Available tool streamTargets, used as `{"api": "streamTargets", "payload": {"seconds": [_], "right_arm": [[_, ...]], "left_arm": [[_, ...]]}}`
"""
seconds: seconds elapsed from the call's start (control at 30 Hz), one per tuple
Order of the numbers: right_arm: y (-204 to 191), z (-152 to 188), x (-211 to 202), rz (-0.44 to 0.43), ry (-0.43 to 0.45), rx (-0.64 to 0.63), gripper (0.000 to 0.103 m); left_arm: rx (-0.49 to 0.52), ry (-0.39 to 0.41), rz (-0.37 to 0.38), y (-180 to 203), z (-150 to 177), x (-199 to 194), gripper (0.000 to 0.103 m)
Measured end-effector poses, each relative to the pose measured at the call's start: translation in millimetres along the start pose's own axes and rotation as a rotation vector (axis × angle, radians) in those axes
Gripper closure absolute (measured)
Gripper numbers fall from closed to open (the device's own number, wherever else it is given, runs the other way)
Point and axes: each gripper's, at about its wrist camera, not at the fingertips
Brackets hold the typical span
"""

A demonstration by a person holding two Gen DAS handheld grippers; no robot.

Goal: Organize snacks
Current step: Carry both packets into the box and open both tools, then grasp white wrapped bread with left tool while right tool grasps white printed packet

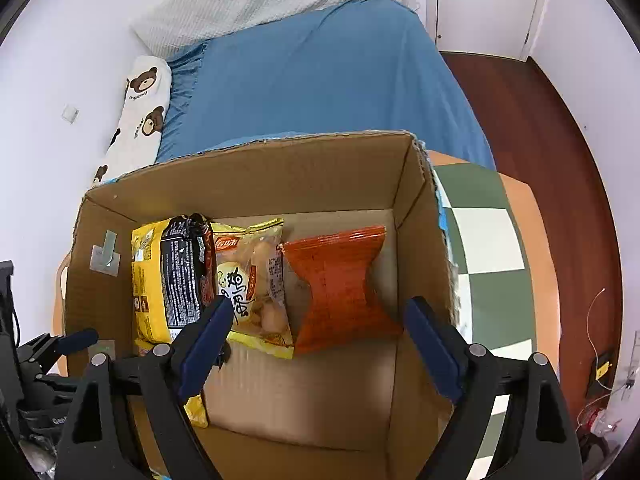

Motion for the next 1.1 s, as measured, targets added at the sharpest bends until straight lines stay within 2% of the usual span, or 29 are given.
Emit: {"api": "streamTargets", "payload": {"seconds": [0.07, 0.23, 0.33, 0.47, 0.8, 0.93, 1.1], "right_arm": [[-0.4, 6.3, -7.4, 0.008, 0.008, -0.001, 0.008], [-7.1, 29.5, -28.1, 0.028, 0.043, -0.023, 0.006], [-12.4, 47.6, -43.3, 0.035, 0.071, -0.033, 0.006], [-21.6, 71.8, -69.3, 0.059, 0.136, -0.044, 0.005], [-47.6, 124.1, -137.5, 0.074, 0.26, -0.091, 0.005], [-52.1, 140.0, -160.1, 0.06, 0.291, -0.087, 0.005], [-58.4, 161.2, -187.9, 0.031, 0.325, -0.081, 0.005]], "left_arm": [[-0.002, 0.043, -0.002, 0.2, 4.8, -9.1, 0.011], [0.0, 0.131, 0.015, 8.4, 32.4, -42.6, 0.011], [0.019, 0.187, 0.001, 12.3, 45.6, -58.5, 0.003], [0.039, 0.269, -0.025, 19.5, 65.9, -82.6, 0.003], [0.034, 0.391, 0.012, 23.0, 107.9, -134.8, 0.003], [0.032, 0.447, 0.016, 24.1, 125.7, -156.8, 0.003], [0.028, 0.495, 0.055, 23.6, 146.9, -179.8, 0.003]]}}
Point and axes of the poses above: each gripper's, at about its wrist camera, not at the fingertips, and x roughly the way its jaws point, y to its right, z to its underside, and after that the axes turned 2 degrees about -x, right-handed
